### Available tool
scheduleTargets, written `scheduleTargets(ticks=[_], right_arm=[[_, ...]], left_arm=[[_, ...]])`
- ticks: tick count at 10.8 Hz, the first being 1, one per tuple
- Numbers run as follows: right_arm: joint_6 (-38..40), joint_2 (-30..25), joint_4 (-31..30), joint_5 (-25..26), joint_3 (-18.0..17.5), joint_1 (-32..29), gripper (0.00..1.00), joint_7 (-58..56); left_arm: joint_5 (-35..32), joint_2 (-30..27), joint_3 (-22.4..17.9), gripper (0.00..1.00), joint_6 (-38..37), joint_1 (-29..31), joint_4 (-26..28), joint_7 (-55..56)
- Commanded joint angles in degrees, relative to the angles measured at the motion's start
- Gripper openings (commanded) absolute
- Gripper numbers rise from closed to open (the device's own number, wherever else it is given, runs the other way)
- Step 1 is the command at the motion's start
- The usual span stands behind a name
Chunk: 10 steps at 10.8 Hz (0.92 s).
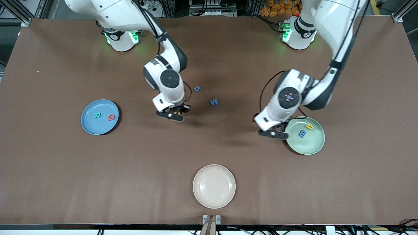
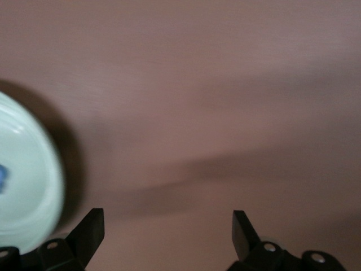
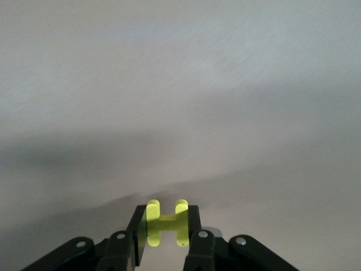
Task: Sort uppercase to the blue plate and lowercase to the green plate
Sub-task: 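Carry the yellow H to the blue plate while the left gripper reaches letters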
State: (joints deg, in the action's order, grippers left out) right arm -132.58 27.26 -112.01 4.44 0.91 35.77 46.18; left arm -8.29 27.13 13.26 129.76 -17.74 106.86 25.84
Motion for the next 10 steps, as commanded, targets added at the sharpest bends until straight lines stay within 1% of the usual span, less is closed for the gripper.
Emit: scheduleTargets(ticks=[1,3,5,6,7,8,9,10], right_arm=[[3.7,-2.4,-1.5,-0.2,2.5,-3.1,0.13,-13.6],[5.0,-3.3,-2.9,-0.2,6.8,-5.0,0.14,-26.2],[6.9,-3.4,-3.6,-0.3,12.9,-5.5,0.14,-39.5],[7.2,-3.7,-4.6,-1.6,15.2,-5.7,0.14,-44.8],[7.2,-4.1,-6.2,-2.9,17.3,-5.8,0.14,-49.4],[7.2,-4.1,-7.2,-3.1,18.9,-5.9,0.14,-53.6],[7.2,-4.1,-7.9,-3.0,20.3,-5.9,0.14,-57.2],[7.3,-4.2,-9.0,-3.0,21.9,-6.0,0.14,-60.9]], left_arm=[[2.1,2.5,-0.4,1.0,-0.4,-8.1,-4.6,14.9],[2.1,6.5,-0.9,1.0,-0.4,-14.7,-10.2,29.6],[2.2,10.8,-1.2,1.0,-0.4,-19.3,-15.2,41.7],[2.7,12.8,-1.3,1.0,-0.3,-21.3,-18.6,48.3],[3.2,14.3,-2.4,1.0,-0.4,-23.5,-20.8,53.6],[5.4,14.9,-5.8,1.0,-0.4,-27.3,-21.6,57.6],[8.7,15.3,-8.1,1.0,-0.3,-29.9,-22.3,60.2],[10.8,16.5,-8.6,1.0,-0.3,-31.2,-24.2,63.9]])
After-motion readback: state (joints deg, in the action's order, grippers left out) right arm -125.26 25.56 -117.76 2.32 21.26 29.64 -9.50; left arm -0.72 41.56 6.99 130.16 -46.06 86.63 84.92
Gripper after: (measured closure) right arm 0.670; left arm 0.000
